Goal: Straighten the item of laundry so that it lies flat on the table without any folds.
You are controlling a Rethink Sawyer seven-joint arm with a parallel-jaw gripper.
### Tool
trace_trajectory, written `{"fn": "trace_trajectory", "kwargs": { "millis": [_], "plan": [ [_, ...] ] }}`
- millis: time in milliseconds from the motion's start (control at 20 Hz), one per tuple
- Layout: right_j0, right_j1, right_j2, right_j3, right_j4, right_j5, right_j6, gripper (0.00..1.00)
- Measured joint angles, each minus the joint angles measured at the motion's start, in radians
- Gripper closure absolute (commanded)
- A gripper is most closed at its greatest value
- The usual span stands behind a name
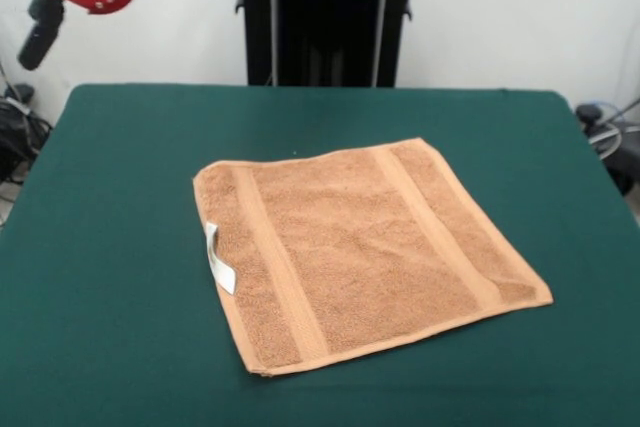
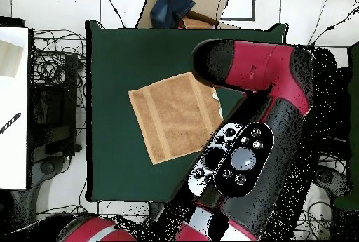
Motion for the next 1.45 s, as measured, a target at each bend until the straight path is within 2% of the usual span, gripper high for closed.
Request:
{"fn": "trace_trajectory", "kwargs": {
  "millis": [700, 1450],
  "plan": [
    [0.072, 0.008, 0.0, 0.0, 0.0, 0.0, 0.0, 0.0],
    [0.105, 0.011, -0.022, 0.0, 0.0, 0.017, 0.0, 0.0]
  ]
}}
